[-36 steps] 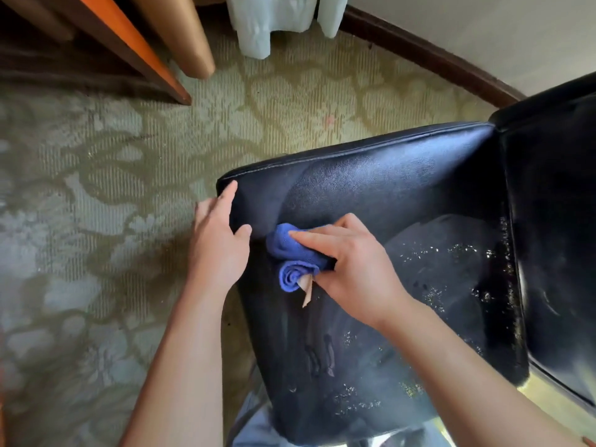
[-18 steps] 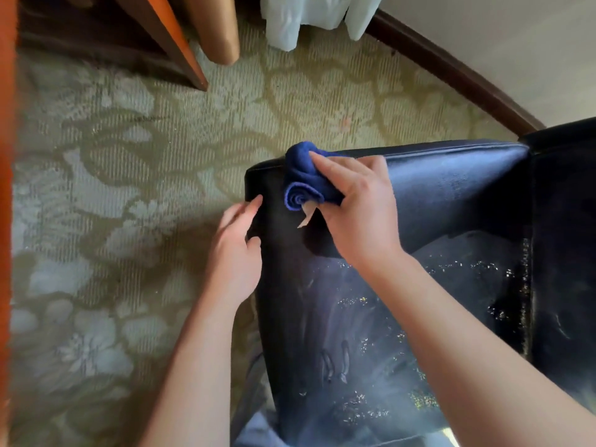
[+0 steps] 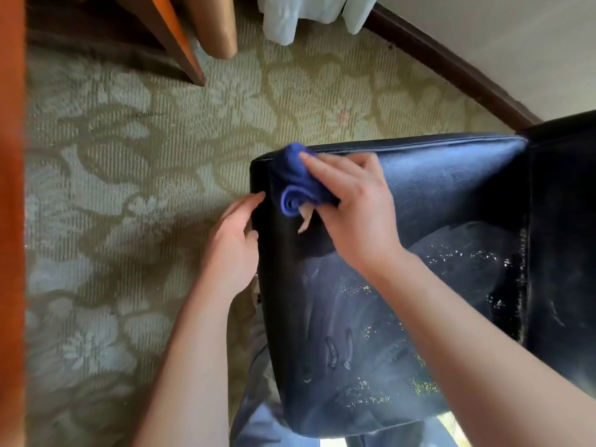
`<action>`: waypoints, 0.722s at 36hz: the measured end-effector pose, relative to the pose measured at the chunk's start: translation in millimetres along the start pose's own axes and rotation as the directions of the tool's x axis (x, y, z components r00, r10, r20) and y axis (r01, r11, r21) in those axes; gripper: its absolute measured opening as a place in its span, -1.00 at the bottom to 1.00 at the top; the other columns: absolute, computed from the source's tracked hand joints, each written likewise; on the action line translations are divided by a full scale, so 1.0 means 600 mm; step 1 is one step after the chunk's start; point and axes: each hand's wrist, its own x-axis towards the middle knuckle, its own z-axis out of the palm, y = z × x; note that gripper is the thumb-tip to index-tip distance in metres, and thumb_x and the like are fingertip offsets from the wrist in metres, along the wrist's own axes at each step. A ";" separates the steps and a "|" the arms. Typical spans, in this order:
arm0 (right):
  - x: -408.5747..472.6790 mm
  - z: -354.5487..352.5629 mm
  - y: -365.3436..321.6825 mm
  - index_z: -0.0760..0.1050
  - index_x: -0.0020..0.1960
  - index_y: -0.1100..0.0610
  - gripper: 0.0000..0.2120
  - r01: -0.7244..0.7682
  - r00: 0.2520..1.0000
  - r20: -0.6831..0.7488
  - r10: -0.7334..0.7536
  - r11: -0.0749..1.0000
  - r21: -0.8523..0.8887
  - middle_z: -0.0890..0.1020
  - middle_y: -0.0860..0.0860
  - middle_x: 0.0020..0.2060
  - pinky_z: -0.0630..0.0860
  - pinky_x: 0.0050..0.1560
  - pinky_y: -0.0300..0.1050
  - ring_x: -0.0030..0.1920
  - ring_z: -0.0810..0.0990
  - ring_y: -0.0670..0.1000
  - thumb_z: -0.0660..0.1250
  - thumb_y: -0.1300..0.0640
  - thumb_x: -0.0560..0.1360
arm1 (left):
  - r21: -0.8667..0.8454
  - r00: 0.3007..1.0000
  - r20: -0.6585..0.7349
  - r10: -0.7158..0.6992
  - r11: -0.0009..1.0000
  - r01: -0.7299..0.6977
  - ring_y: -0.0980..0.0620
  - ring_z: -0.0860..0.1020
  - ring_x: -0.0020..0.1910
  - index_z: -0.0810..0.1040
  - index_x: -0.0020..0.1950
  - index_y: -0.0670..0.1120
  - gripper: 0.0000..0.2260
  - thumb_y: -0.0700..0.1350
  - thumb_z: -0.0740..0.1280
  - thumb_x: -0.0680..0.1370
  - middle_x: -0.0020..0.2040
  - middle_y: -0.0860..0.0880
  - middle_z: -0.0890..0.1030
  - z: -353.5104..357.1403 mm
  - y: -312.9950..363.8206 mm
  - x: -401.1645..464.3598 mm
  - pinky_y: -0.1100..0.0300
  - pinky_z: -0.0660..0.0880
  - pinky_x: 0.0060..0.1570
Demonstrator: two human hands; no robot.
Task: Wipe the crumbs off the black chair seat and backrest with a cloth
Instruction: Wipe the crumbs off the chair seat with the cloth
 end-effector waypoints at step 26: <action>-0.163 -0.067 0.083 0.55 0.35 -0.06 -0.43 -0.229 0.951 -0.176 0.253 0.962 0.147 0.64 -0.23 0.13 0.31 0.01 -0.40 0.04 0.49 0.07 0.56 0.15 0.37 | 0.163 0.987 -0.151 -0.047 0.984 0.072 0.00 0.45 0.32 0.38 0.51 0.15 -0.48 -0.22 0.32 0.60 0.44 0.06 0.33 0.085 0.024 -0.126 0.09 0.35 0.42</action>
